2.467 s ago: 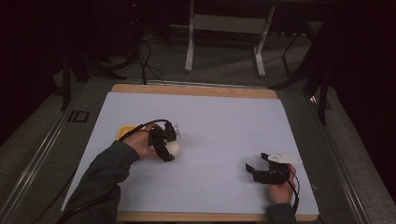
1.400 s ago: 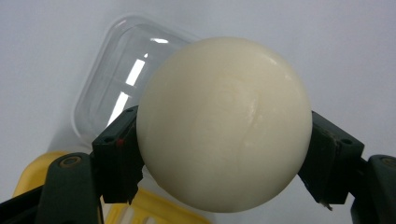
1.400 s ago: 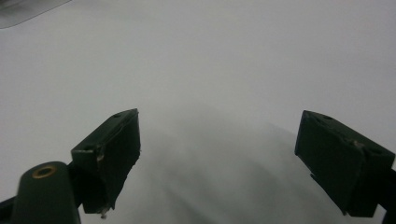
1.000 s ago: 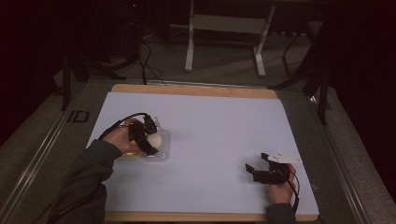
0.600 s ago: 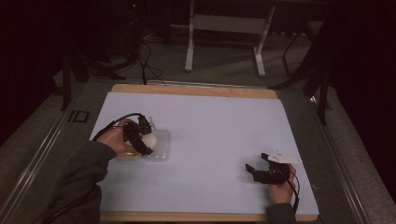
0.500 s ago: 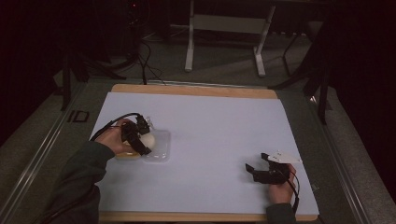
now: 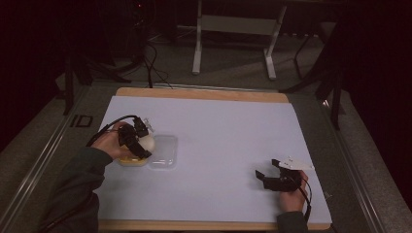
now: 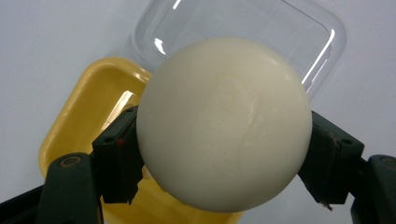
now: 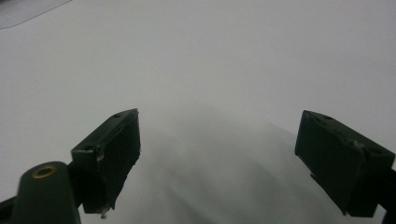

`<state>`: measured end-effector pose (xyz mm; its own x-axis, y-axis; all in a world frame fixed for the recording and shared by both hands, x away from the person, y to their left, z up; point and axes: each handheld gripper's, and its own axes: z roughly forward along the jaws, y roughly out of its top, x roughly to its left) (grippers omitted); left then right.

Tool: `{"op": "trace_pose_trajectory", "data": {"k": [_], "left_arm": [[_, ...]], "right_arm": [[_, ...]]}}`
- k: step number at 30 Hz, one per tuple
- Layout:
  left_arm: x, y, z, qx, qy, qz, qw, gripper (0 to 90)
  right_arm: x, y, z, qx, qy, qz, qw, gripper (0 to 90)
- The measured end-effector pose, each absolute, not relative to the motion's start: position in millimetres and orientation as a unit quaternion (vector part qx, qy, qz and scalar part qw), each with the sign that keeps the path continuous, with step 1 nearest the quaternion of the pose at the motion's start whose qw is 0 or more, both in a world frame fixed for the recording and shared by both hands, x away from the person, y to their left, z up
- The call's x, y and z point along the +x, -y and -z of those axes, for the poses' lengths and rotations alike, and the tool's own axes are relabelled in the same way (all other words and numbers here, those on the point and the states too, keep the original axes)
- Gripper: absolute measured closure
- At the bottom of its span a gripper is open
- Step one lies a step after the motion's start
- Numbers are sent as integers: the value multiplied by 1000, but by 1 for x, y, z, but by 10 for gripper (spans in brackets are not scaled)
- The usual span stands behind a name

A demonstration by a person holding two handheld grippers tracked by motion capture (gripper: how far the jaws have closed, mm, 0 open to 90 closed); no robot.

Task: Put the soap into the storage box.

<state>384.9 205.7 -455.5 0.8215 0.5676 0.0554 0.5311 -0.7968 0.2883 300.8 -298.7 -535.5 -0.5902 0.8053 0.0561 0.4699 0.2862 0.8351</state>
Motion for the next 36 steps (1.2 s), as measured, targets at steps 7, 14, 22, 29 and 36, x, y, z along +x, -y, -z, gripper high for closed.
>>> {"op": "trace_pose_trajectory", "data": {"k": [7, 14, 22, 29, 36], "left_arm": [[386, -213, 457, 941, -306, -71, 128, 256], [388, -218, 460, 934, -328, -73, 120, 256], [392, -219, 461, 930, -342, -76, 110, 256], [393, -219, 464, 925, -358, -75, 104, 256], [394, -222, 466, 918, -377, -69, 101, 256]], "right_arm": [[301, 299, 536, 409, -778, -435, 194, 141], [301, 298, 536, 409, -778, -435, 194, 142], [301, 299, 536, 409, -778, -435, 193, 141], [301, 299, 536, 409, -778, -435, 194, 142], [301, 299, 536, 409, -778, -435, 194, 141]]}}
